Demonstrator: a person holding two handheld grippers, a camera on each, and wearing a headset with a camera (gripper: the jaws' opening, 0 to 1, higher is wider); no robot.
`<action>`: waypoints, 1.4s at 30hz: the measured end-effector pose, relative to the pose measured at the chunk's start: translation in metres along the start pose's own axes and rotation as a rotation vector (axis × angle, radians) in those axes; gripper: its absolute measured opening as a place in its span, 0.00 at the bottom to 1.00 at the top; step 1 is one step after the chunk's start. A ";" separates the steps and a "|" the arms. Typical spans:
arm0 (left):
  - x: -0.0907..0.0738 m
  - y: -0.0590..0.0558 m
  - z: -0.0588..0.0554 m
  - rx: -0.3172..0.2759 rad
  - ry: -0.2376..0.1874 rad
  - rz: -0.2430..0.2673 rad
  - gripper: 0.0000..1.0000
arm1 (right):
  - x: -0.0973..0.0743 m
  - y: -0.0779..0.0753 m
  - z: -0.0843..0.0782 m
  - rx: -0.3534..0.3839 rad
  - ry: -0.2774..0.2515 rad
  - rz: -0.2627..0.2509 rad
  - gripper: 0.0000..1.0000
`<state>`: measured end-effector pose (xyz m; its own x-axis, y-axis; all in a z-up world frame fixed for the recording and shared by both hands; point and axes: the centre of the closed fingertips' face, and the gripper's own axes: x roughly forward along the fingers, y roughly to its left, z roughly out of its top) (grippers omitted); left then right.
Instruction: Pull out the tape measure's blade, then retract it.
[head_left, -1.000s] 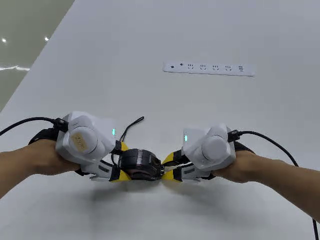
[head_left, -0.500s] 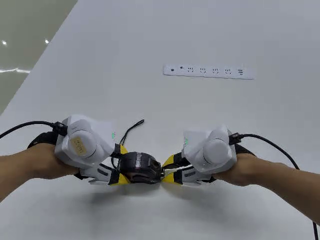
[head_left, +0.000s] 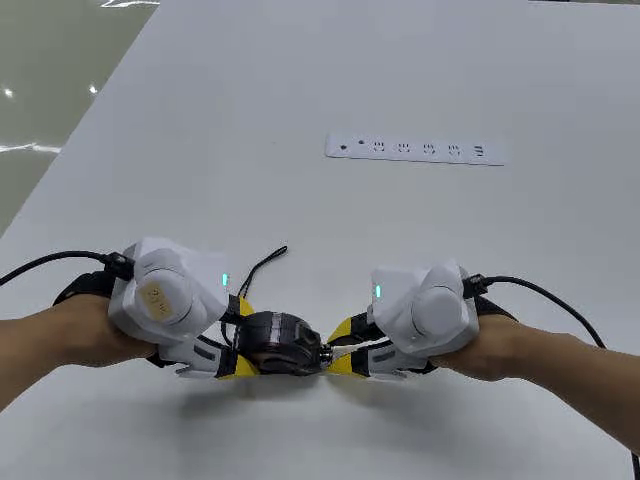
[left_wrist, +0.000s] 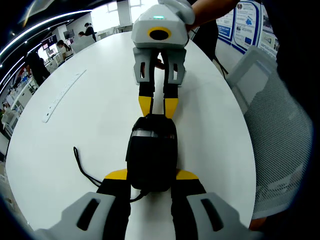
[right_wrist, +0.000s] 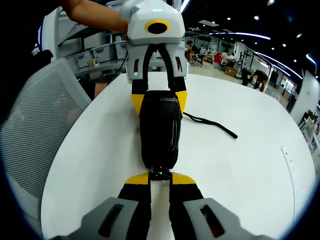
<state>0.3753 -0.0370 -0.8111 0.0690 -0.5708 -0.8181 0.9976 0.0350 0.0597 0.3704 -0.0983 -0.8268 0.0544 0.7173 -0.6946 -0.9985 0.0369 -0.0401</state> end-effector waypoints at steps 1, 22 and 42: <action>0.000 0.000 0.000 0.000 0.000 0.000 0.25 | -0.001 0.000 0.000 -0.004 0.001 -0.002 0.11; 0.000 0.002 -0.001 0.002 0.005 -0.001 0.25 | -0.014 -0.001 -0.009 -0.014 0.007 -0.007 0.11; -0.001 0.003 -0.001 0.007 0.008 -0.003 0.25 | -0.024 -0.002 -0.015 -0.028 0.019 -0.014 0.11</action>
<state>0.3783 -0.0358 -0.8107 0.0665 -0.5644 -0.8228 0.9977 0.0281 0.0613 0.3710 -0.1263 -0.8208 0.0683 0.7034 -0.7075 -0.9972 0.0266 -0.0698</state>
